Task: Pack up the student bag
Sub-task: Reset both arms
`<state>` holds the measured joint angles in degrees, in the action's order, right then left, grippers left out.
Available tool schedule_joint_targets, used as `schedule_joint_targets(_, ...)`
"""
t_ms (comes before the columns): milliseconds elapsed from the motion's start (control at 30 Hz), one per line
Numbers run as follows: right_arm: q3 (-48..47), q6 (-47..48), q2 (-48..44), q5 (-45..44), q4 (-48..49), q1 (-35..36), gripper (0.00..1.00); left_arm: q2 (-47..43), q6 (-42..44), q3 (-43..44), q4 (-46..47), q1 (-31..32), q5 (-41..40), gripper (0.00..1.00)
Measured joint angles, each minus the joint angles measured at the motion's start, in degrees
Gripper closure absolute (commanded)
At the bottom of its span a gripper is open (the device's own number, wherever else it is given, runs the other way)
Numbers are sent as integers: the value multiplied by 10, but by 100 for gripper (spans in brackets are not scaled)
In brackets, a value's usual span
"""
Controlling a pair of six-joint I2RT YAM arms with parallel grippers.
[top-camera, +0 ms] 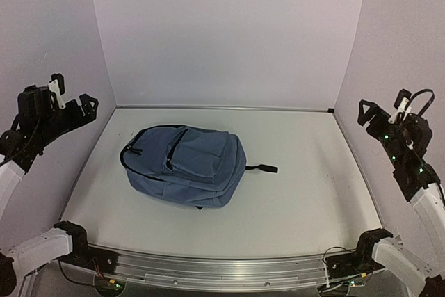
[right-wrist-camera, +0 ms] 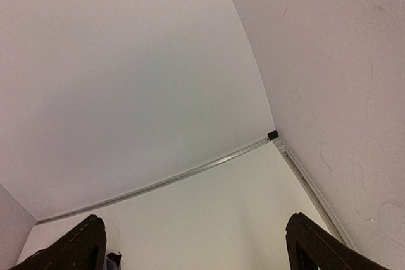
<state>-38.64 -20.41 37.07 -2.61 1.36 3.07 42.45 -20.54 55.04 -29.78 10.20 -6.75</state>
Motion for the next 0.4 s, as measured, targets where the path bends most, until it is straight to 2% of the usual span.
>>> schedule_joint_targets(67, 33, 6, -37, -15, 28, 0, 2, -36, 6, -33, -1, 0, -27, 0)
schedule_joint_targets(200, 81, 12, -91, -42, 53, 0, 2, -36, 15, -53, -17, 0, -65, 0)
schedule_joint_targets(400, 86, 19, -85, -61, 72, 0, 2, -31, 28, -53, -17, 0, -84, 0)
